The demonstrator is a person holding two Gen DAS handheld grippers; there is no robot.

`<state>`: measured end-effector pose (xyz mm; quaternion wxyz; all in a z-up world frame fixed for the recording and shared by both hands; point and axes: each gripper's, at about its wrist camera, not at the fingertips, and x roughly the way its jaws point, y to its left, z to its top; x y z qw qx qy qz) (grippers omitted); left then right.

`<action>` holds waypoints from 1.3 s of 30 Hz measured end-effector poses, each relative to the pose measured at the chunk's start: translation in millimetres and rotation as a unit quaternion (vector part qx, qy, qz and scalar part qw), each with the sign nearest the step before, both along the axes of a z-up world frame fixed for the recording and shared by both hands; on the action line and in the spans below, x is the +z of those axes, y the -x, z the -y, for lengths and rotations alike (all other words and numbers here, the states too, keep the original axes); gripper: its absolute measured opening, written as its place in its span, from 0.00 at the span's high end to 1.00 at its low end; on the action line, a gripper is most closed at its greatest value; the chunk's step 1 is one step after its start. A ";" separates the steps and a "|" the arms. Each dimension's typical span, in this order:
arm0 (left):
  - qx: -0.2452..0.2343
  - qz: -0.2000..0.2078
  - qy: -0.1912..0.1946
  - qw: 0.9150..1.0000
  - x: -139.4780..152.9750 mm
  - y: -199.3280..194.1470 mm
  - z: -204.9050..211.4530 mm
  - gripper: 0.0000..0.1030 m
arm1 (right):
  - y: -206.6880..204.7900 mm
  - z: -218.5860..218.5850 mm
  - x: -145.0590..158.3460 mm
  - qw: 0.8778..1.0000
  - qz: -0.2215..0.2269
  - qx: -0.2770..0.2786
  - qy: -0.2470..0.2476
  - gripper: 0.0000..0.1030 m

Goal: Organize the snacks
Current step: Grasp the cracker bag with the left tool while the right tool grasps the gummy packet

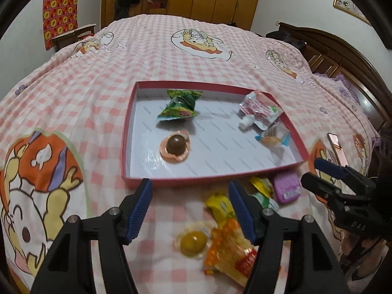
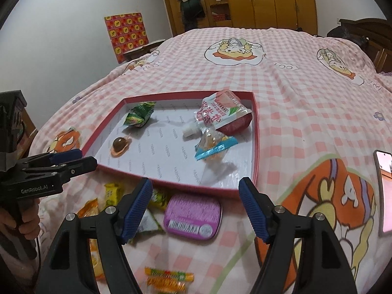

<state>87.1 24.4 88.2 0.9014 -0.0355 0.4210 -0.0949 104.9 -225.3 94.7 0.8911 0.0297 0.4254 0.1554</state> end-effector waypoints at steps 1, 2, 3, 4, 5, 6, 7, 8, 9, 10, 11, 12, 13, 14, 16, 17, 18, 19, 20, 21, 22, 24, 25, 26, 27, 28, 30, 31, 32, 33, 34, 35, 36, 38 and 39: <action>0.000 0.000 -0.001 1.000 0.7 4.3 0.9 0.34 | 2.9 -0.2 0.7 1.000 -0.001 0.001 0.000 0.28; 0.000 -0.001 -0.001 1.000 0.7 7.3 1.3 0.34 | 6.8 -0.9 1.4 1.000 -0.002 0.003 0.000 0.28; 0.001 -0.002 -0.001 1.000 0.4 10.6 2.0 0.34 | 9.3 -1.0 1.6 1.000 -0.003 0.004 0.000 0.28; 0.002 -0.006 0.001 1.000 -0.2 14.9 2.5 0.34 | 12.3 -1.1 2.0 1.000 -0.003 0.004 0.000 0.28; 0.005 -0.010 0.003 1.000 -1.4 19.3 2.5 0.34 | 15.8 -1.4 2.5 1.000 -0.004 0.005 -0.001 0.28; 0.006 -0.014 0.005 1.000 -2.6 22.5 3.1 0.34 | 19.2 -1.6 2.8 1.000 -0.005 0.006 -0.001 0.28; 0.006 -0.018 0.009 1.000 -3.7 25.9 3.9 0.34 | 22.8 -1.9 2.8 1.000 -0.007 0.006 -0.001 0.28; 0.002 -0.024 0.014 1.000 -5.1 30.3 4.9 0.34 | 25.6 -2.2 2.5 1.000 -0.009 0.006 -0.001 0.28; 0.000 -0.029 0.018 0.999 -6.5 34.4 6.0 0.34 | 27.3 -2.3 2.4 1.000 -0.010 0.007 -0.001 0.28; -0.003 -0.034 0.020 0.999 -7.5 38.1 7.6 0.34 | 30.6 -2.5 1.8 1.000 -0.010 0.007 -0.002 0.28; -0.004 -0.038 0.022 0.999 -8.6 42.9 9.7 0.34 | 34.1 -2.6 0.9 1.000 -0.012 0.009 -0.004 0.28; -0.005 -0.040 0.023 0.999 -8.8 45.7 11.7 0.34 | 35.9 -2.8 0.3 1.000 -0.013 0.009 -0.004 0.28; -0.005 -0.041 0.023 0.999 -9.2 49.6 14.0 0.34 | 38.8 -2.8 -0.8 1.000 -0.015 0.010 -0.004 0.28; -0.007 -0.044 0.024 0.999 -9.8 53.5 16.5 0.34 | 41.2 -2.6 -1.6 1.000 -0.017 0.010 -0.004 0.28; -0.014 -0.049 0.028 0.998 -10.7 59.0 21.4 0.34 | 45.7 -2.0 -2.9 1.000 -0.019 0.011 -0.004 0.28; -0.015 -0.051 0.031 0.998 -10.9 62.3 23.3 0.34 | 48.3 -1.9 -3.3 1.000 -0.020 0.010 -0.005 0.28; -0.016 -0.051 0.032 0.998 -11.3 64.9 25.2 0.34 | 50.8 -1.6 -4.1 1.000 -0.021 0.010 -0.005 0.28; -0.017 -0.053 0.033 0.998 -11.8 67.4 28.0 0.34 | 53.6 -1.2 -5.1 1.000 -0.023 0.010 -0.006 0.28; -0.020 -0.054 0.033 0.998 -12.4 68.5 30.4 0.34 | 56.1 -0.7 -6.1 1.000 -0.025 0.009 -0.006 0.28; -0.024 -0.055 0.031 0.998 -13.2 70.0 33.7 0.34 | 58.2 -0.5 -6.9 1.000 -0.026 0.009 -0.006 0.28; -0.026 -0.056 0.030 0.998 -14.2 71.1 36.7 0.34 | 61.3 -0.1 -7.7 1.000 -0.027 0.010 -0.006 0.28; -0.029 -0.059 0.028 0.997 -16.8 72.2 42.7 0.34 | 64.4 0.6 -8.5 1.000 -0.028 0.010 -0.007 0.28; -0.029 -0.061 0.028 0.997 -18.5 71.9 45.7 0.34 | 66.8 1.1 -9.0 1.000 -0.029 0.010 -0.007 0.28; -0.029 -0.062 0.027 0.997 -20.4 71.0 48.6 0.34 | 68.4 1.1 -9.3 1.000 -0.029 0.010 -0.007 0.28; -0.029 -0.063 0.026 0.997 -22.4 70.0 51.1 0.34 | 70.6 1.4 -9.5 1.000 -0.029 0.010 -0.007 0.28; -0.028 -0.067 0.025 0.997 -24.5 69.0 52.7 0.34 | 71.9 1.5 -9.6 1.000 -0.029 0.010 -0.007 0.28; -0.024 -0.073 0.024 0.997 -30.7 66.6 54.8 0.34 | 74.4 1.6 -10.0 1.000 -0.029 0.010 -0.006 0.28; -0.022 -0.077 0.024 0.996 -33.7 65.1 55.0 0.34 | 75.6 1.7 -10.3 1.000 -0.028 0.011 -0.006 0.28; -0.016 -0.081 0.022 0.996 -37.4 63.7 54.7 0.34 | 76.7 1.7 -10.8 1.000 -0.028 0.012 -0.007 0.28; -0.012 -0.083 0.021 0.996 -39.6 62.9 53.9 0.34 | 77.4 1.4 -11.4 1.000 -0.028 0.013 -0.008 0.28; -0.009 -0.085 0.021 0.996 -41.5 61.9 52.8 0.34 | 77.6 0.8 -12.1 0.999 -0.028 0.015 -0.008 0.28; -0.006 -0.087 0.023 0.996 -43.2 61.3 51.7 0.34 | 78.1 0.4 -13.4 0.999 -0.028 0.016 -0.010 0.28; -0.003 -0.087 0.023 0.996 -44.1 61.4 50.1 0.34 | 78.1 -0.3 -14.3 0.999 -0.028 0.017 -0.010 0.28; -0.003 -0.088 0.026 0.996 -44.8 62.2 48.3 0.35 | 79.2 -1.2 -16.9 0.999 -0.031 0.019 -0.011 0.28; -0.004 -0.087 0.025 0.996 -44.7 63.1 47.7 0.37 | 79.7 -1.8 -18.0 0.999 -0.033 0.020 -0.011 0.28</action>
